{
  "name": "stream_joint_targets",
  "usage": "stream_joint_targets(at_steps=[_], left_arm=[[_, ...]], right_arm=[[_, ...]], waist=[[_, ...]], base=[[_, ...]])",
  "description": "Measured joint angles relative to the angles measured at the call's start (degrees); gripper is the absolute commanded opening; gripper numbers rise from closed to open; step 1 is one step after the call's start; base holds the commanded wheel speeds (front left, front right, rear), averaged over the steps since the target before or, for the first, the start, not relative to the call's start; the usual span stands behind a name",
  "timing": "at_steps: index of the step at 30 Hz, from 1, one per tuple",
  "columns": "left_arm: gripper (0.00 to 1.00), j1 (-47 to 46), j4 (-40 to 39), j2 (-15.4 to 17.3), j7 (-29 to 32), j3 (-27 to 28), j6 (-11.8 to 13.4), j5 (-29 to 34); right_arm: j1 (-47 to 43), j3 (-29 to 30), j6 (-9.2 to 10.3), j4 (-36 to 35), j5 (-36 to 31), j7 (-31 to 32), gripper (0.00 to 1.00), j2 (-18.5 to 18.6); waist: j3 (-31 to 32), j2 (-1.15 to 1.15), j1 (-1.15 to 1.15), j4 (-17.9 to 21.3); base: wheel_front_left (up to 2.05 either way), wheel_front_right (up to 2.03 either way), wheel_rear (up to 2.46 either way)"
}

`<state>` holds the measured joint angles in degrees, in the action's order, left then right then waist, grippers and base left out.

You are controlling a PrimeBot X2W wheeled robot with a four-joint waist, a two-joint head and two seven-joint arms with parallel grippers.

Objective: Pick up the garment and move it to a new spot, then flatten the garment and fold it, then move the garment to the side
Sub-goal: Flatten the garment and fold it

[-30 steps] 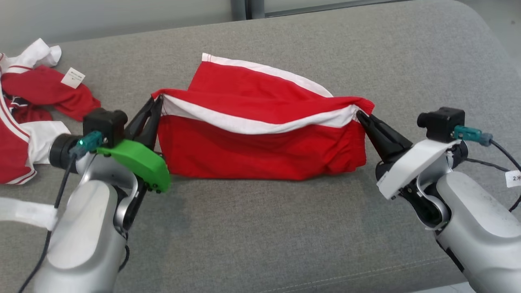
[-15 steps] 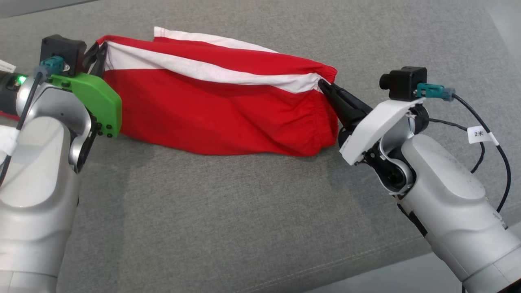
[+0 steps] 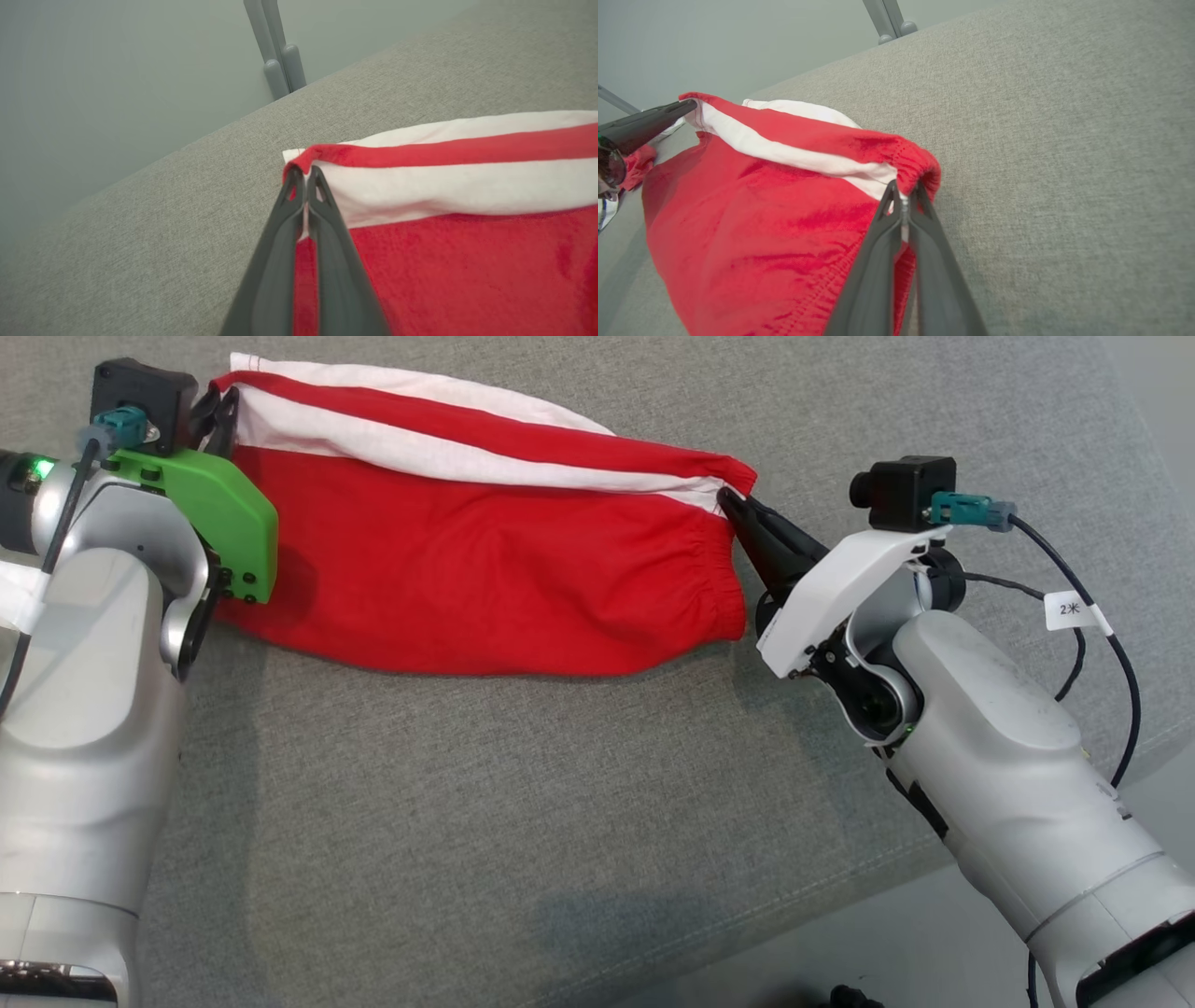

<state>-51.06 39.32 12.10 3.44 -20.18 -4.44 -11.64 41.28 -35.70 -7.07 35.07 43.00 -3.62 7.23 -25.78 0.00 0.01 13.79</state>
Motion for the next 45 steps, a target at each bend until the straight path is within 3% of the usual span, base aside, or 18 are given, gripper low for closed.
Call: stream_joint_targets(at_steps=[2,3,4,5,20,31,45], left_arm=[[0.56,-0.87,1.04,-0.04,-0.94,0.31,0.26,-0.01],[0.56,-1.21,1.46,-0.13,-1.47,0.49,0.42,-0.01],[0.89,-1.58,1.98,-0.33,-2.01,0.53,0.44,-0.01],[1.00,-1.90,2.53,-0.63,-2.43,0.58,0.46,-0.01],[1.00,-3.17,8.84,-3.88,-8.15,1.35,-0.32,-2.09],[1.00,2.19,15.97,-5.37,-5.50,3.56,-1.68,-8.36],[1.00,2.20,19.12,-7.20,-1.67,2.75,-2.68,-11.44]], right_arm=[[0.75,-0.13,0.00,0.96,-0.08,-0.73,0.36,-0.33],[1.08,-0.12,0.00,1.42,-0.08,-1.09,0.36,-0.38],[1.35,-0.03,0.00,1.93,-0.08,-1.52,0.50,-0.37],[1.63,-0.02,0.00,2.36,-0.10,-2.01,0.99,-0.33],[3.04,-1.13,0.00,5.97,-0.67,-7.83,1.00,1.58],[0.19,-0.25,0.00,5.87,0.27,-9.47,1.00,4.34],[-2.29,1.63,0.00,3.74,2.46,-10.34,1.00,6.25]], waist=[[-0.30,0.00,0.00,0.14],[-0.34,0.00,0.00,0.11],[-0.33,0.00,0.00,0.00],[-0.29,0.00,0.00,-0.17],[2.31,0.00,0.00,-3.25],[5.16,0.00,-0.01,-5.73],[4.58,0.00,-0.01,-3.97]], base=[[0.00,0.00,0.00],[0.00,0.00,0.00],[0.00,0.00,0.00],[0.00,0.00,0.00],[0.00,0.00,0.00],[0.00,0.00,0.00],[0.00,0.00,0.00]])
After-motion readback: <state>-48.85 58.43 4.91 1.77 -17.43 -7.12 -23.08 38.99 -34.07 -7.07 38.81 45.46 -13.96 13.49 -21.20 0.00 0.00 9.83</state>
